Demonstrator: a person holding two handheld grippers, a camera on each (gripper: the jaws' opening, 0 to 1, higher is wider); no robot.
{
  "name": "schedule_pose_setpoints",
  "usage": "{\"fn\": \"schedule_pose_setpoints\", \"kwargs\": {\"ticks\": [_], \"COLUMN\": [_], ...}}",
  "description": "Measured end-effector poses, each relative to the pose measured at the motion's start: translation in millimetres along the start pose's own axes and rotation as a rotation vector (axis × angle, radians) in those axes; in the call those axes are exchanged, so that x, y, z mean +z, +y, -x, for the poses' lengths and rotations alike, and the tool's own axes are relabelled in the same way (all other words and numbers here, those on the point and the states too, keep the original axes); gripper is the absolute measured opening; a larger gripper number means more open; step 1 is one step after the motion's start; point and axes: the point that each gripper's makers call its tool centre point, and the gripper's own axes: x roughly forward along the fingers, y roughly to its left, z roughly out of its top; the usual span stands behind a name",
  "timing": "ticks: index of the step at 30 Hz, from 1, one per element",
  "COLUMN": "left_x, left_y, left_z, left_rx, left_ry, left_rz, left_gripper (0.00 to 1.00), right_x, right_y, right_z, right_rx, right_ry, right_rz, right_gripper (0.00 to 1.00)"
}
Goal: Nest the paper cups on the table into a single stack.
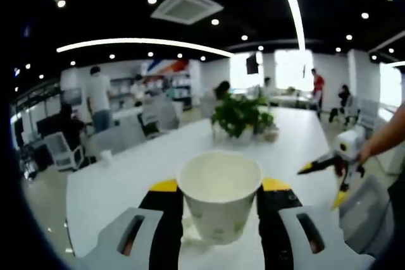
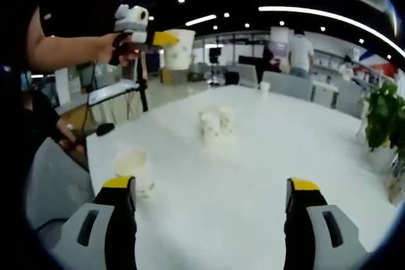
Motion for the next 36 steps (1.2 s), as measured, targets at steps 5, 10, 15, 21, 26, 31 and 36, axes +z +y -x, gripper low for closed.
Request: {"fn": "schedule_pose_setpoints", "kwargs": {"ticks": [5,10,15,21,26,31,36], "left_x": [3.6,0.8,2.2,4.7,9.3,11.3,12.3], "left_y": [-8.7,-20.9,-30.1,-37.6,-44.6,-54.2,-62.4], "left_z": [2.1,6.2,10.2,14.3,14.5,14.8,16.9], "left_rx": [-0.014,-0.043,-0.059,-0.069,-0.078,-0.096,-0.110], "left_ry": [0.001,0.020,0.027,0.020,-0.004,-0.018,-0.026], "left_rz": [-0.007,-0.025,-0.050,-0.021,-0.010,-0.009,-0.009], "left_gripper": [0.44,0.44,0.44,0.44,0.43,0.43,0.43], "right_x": [1.4,3.9,4.0,4.6,6.2,4.9,1.7], "right_y": [1.6,3.8,5.5,6.8,7.2,7.3,7.6], "right_z": [-1.0,-2.3,-2.7,-2.6,-2.6,-2.6,-1.4], "right_rx": [0.005,0.009,0.012,0.014,0.016,0.015,0.015], "right_ry": [-0.002,-0.007,-0.006,-0.006,-0.009,-0.008,-0.003], "right_rz": [0.006,0.012,0.015,0.016,0.018,0.019,0.017], "right_gripper": [0.97,0.97,0.97,0.97,0.97,0.97,0.97]}}
